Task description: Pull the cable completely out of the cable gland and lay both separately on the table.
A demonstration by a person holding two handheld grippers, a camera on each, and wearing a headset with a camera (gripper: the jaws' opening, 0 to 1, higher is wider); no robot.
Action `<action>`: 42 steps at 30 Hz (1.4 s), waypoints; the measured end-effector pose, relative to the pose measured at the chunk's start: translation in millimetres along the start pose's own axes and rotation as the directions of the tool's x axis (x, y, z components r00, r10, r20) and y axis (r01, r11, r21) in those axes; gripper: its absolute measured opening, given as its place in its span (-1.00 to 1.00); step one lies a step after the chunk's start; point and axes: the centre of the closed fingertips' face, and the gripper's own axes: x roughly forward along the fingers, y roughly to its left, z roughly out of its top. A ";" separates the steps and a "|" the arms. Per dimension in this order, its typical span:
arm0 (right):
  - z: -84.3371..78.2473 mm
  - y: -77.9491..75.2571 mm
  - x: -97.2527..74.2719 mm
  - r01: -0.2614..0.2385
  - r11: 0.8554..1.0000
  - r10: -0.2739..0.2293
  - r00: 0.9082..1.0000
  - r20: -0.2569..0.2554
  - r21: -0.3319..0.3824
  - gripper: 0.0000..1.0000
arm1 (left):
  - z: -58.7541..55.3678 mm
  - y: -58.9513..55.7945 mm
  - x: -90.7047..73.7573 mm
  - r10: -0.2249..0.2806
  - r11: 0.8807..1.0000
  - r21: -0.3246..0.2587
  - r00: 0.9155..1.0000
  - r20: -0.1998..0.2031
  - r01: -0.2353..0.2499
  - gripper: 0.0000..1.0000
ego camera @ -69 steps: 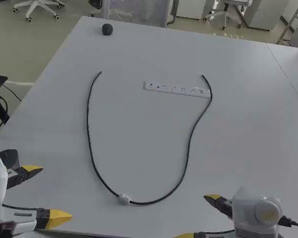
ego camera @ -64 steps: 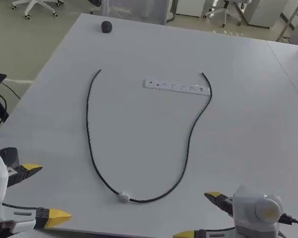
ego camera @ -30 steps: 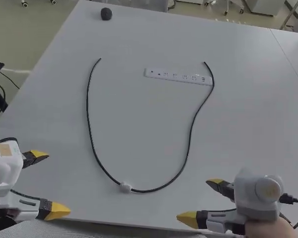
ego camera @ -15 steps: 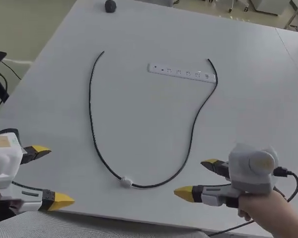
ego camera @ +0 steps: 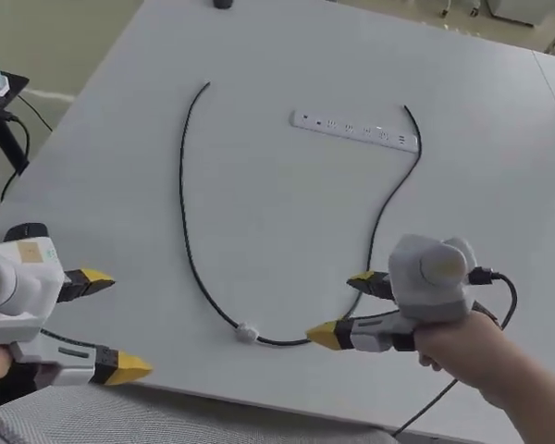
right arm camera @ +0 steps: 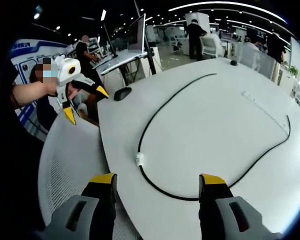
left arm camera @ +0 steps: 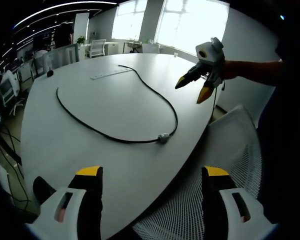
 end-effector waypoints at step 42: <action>-22.1 42.4 109.4 -0.161 0.985 0.140 0.949 -0.282 -0.053 -0.44 | -21.7 7.3 -3.0 -0.042 0.999 0.021 0.999 -0.033 0.043 0.58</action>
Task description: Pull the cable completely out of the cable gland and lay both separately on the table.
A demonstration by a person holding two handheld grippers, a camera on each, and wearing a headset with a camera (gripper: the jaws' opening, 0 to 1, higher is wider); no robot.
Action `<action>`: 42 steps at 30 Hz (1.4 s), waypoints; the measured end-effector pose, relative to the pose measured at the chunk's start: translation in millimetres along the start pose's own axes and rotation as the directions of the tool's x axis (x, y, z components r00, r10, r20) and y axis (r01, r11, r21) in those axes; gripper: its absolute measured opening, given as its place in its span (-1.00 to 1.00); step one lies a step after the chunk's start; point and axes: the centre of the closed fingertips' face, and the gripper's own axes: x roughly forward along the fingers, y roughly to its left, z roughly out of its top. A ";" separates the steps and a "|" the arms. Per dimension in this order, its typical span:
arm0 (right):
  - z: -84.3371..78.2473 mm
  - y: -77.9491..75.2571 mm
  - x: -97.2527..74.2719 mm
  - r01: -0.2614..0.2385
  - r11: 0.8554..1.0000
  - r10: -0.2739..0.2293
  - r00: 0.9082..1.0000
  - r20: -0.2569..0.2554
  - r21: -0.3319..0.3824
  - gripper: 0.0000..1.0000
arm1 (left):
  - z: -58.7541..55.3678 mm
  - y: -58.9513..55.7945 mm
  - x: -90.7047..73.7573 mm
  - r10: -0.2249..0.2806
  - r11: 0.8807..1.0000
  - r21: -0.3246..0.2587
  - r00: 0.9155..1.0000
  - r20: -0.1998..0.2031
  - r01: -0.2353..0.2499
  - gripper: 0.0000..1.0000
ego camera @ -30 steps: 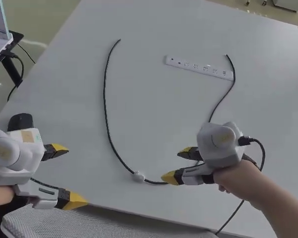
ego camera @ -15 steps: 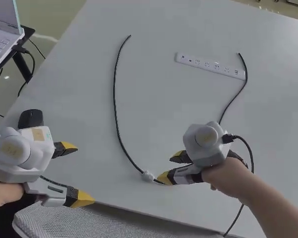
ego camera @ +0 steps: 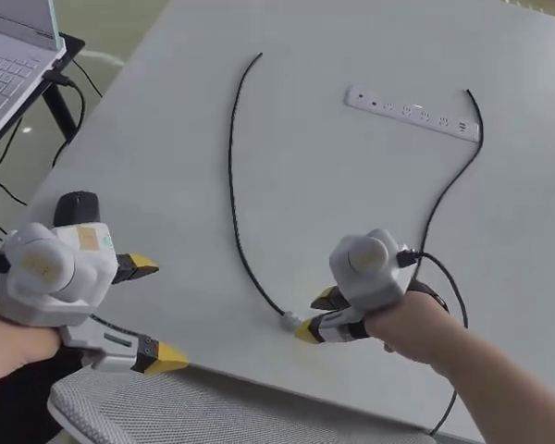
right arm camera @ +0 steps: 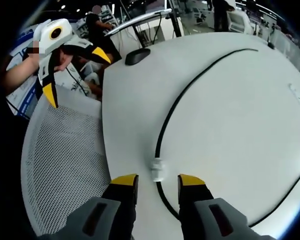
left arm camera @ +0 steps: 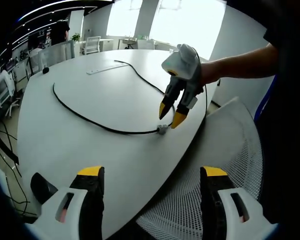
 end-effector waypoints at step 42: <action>10.0 0.8 1.1 0.032 0.998 -0.032 0.999 0.017 -0.046 -0.86 | 7.2 0.8 1.1 -0.036 0.999 0.012 0.999 0.016 0.035 0.53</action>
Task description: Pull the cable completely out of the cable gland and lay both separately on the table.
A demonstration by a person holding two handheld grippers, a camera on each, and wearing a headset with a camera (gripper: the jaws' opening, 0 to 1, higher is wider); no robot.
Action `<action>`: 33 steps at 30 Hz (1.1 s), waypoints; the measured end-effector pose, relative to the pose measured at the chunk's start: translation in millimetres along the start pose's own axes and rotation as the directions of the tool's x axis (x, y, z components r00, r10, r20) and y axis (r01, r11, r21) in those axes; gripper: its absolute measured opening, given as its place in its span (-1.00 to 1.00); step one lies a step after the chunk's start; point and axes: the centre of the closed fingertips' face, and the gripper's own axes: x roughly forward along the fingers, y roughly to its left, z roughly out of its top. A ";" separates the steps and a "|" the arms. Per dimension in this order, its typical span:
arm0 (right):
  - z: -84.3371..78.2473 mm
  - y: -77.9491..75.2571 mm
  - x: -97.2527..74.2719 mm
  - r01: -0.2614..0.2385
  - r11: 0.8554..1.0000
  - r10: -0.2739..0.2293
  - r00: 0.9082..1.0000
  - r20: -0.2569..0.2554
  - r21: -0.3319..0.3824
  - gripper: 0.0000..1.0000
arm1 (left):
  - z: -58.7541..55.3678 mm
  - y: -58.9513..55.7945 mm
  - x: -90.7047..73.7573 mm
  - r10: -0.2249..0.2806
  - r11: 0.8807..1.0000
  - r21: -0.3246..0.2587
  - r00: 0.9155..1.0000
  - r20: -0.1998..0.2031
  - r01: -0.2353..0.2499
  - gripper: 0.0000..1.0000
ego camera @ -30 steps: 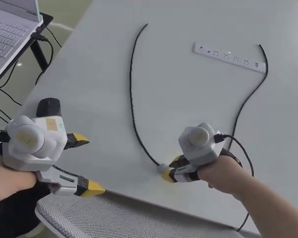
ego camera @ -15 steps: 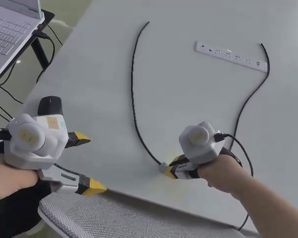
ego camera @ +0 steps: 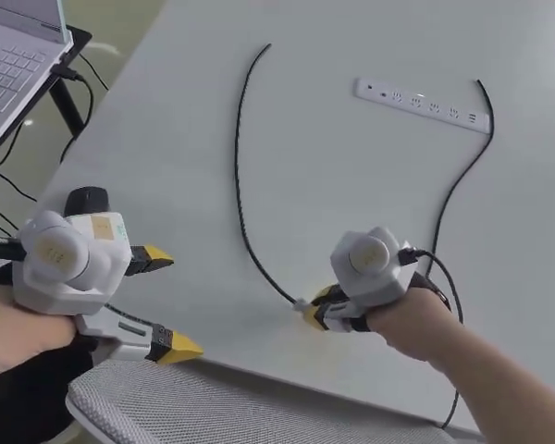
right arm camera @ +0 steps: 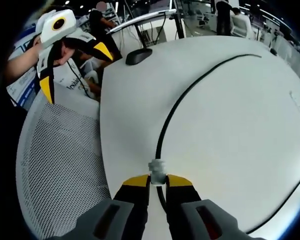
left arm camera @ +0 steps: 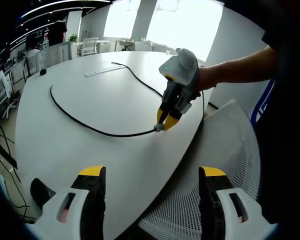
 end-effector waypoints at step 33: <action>31.1 27.1 -89.7 0.011 0.989 0.015 0.986 0.168 -0.150 -0.89 | 83.7 -43.9 59.6 -0.065 0.996 0.062 0.990 0.123 0.058 0.49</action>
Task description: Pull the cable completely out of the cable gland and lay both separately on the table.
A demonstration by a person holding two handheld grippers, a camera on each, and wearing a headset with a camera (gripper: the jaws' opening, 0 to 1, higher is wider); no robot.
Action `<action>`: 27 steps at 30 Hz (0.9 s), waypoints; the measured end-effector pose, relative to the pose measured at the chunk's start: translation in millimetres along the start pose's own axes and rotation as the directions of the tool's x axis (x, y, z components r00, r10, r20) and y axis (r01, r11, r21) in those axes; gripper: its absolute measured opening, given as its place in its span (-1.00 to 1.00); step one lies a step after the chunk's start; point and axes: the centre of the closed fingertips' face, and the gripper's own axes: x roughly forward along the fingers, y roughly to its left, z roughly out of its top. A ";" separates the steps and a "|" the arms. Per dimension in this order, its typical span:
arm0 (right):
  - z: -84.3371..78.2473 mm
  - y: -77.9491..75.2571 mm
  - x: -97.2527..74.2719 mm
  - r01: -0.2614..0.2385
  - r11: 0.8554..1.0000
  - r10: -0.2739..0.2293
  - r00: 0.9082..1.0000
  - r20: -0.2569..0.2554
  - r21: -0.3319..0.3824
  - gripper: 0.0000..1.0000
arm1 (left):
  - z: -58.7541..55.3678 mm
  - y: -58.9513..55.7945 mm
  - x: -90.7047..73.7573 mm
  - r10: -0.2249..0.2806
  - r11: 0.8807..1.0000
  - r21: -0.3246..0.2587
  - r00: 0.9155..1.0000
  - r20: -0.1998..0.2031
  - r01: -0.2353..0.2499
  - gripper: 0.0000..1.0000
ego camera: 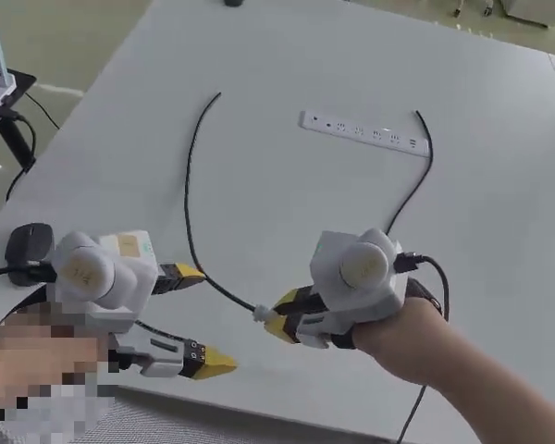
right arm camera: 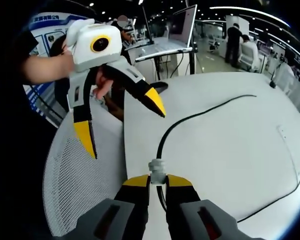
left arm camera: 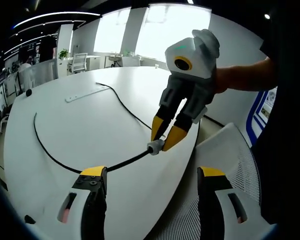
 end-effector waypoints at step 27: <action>6.2 36.4 -46.4 -0.002 0.962 0.008 1.000 0.021 -0.272 -0.88 | 36.0 -40.9 21.7 -0.109 0.992 0.068 0.992 0.061 0.105 0.26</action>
